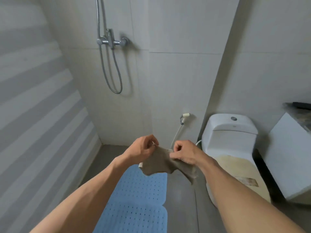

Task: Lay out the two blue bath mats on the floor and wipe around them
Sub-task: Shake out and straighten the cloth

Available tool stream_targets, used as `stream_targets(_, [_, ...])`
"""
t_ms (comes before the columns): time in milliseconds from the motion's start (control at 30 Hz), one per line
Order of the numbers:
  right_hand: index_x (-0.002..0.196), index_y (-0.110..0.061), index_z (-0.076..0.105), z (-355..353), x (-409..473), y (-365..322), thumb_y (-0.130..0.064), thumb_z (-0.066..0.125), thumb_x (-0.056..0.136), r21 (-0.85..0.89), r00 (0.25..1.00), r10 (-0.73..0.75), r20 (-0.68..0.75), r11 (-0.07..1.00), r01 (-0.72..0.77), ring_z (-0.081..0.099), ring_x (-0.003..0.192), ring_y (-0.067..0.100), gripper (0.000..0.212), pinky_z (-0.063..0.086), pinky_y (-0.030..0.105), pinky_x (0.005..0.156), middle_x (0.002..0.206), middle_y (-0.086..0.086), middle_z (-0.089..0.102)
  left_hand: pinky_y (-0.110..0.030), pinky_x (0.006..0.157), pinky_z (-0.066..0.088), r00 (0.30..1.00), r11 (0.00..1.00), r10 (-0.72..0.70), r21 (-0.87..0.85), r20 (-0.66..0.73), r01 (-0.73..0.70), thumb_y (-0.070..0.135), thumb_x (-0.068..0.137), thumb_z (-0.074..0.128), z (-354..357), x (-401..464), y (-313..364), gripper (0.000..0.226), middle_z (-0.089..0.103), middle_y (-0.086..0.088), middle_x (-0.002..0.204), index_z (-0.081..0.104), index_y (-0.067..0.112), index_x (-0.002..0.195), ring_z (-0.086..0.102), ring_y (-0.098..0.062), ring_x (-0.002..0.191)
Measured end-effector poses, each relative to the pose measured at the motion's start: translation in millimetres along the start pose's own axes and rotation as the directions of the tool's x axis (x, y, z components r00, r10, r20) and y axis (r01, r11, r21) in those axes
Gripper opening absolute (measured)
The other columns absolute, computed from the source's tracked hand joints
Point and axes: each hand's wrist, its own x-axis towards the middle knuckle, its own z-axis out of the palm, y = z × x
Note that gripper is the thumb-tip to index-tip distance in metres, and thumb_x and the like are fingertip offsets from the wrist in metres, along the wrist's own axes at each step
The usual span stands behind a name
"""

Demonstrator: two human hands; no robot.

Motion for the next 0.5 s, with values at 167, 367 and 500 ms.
stream_targets(167, [0.082, -0.029, 0.068, 6, 24, -48, -0.04, 0.084, 0.054, -0.026, 0.988, -0.131, 0.082, 0.991, 0.134, 0.056, 0.063, 0.012, 0.034, 0.046, 0.029, 0.063, 0.069, -0.006, 0.068, -0.021, 0.067, 0.045, 0.984, 0.986, -0.132, 0.082, -0.124, 0.142, 0.019, 0.093, 0.052, -46, -43, -12, 0.017, 0.068, 0.007, 0.088, 0.066, 0.024, 0.101, 0.062, -0.01, 0.08])
stream_targets(367, [0.085, -0.031, 0.071, 58, 18, -137, -0.033, 0.09, 0.07, 0.058, 0.916, -0.371, 0.152, 0.929, 0.366, 0.054, 0.061, 0.011, 0.025, 0.041, 0.023, 0.057, 0.07, -0.003, 0.065, -0.018, 0.064, 0.042, 0.923, 0.949, -0.263, 0.095, -0.28, 0.299, 0.01, 0.089, 0.053, -108, -141, -26, 0.024, 0.063, 0.011, 0.084, 0.066, 0.021, 0.107, 0.056, -0.006, 0.071])
stream_targets(500, [0.077, -0.021, 0.074, 115, -3, -204, -0.01, 0.081, 0.08, 0.145, 0.814, -0.517, 0.264, 0.856, 0.497, 0.04, 0.057, 0.018, 0.013, 0.032, 0.022, 0.051, 0.058, 0.0, 0.052, -0.021, 0.068, 0.047, 0.833, 0.923, -0.337, 0.02, -0.44, 0.384, 0.002, 0.08, 0.05, -142, -229, -32, 0.034, 0.066, 0.01, 0.087, 0.06, 0.021, 0.106, 0.058, -0.009, 0.074])
